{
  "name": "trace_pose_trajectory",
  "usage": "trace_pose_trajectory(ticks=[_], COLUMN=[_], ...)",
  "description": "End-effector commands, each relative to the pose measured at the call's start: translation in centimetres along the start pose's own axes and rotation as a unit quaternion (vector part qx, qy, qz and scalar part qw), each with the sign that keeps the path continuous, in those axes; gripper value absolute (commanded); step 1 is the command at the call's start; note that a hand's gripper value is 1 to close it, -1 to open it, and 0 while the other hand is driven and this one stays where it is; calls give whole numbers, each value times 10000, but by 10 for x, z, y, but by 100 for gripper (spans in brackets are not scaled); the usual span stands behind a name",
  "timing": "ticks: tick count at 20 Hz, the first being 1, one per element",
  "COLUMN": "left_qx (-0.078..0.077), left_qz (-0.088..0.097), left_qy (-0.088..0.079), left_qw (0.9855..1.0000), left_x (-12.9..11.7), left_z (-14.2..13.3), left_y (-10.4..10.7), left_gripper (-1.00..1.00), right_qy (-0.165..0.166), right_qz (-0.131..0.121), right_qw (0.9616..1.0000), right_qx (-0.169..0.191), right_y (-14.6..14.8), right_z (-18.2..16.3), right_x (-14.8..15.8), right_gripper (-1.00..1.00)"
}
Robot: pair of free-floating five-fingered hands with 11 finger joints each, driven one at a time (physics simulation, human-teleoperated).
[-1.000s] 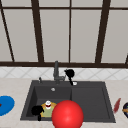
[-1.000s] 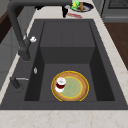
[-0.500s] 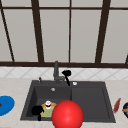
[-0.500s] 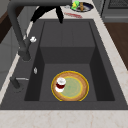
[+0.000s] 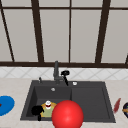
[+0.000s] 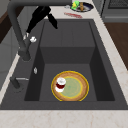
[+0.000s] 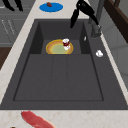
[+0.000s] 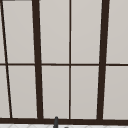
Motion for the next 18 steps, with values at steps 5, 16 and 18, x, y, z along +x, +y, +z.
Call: trace_pose_trajectory(ticks=[5,16,18], left_qx=[0,0,0], left_qz=[0,0,0], left_qy=[0,0,0], left_qw=[10000,10000,10000], left_x=[0,0,0], left_z=[0,0,0], left_y=[0,0,0], left_gripper=[0,0,0], right_qy=[-38,-123,-117], right_qz=[27,-171,-154], right_qw=[9963,9914,9915], right_qx=[859,1290,1284], right_y=[-7,-44,-50], right_z=[-45,-42,-40], right_x=[-5,-2,-5], right_gripper=[-100,-100,-100])
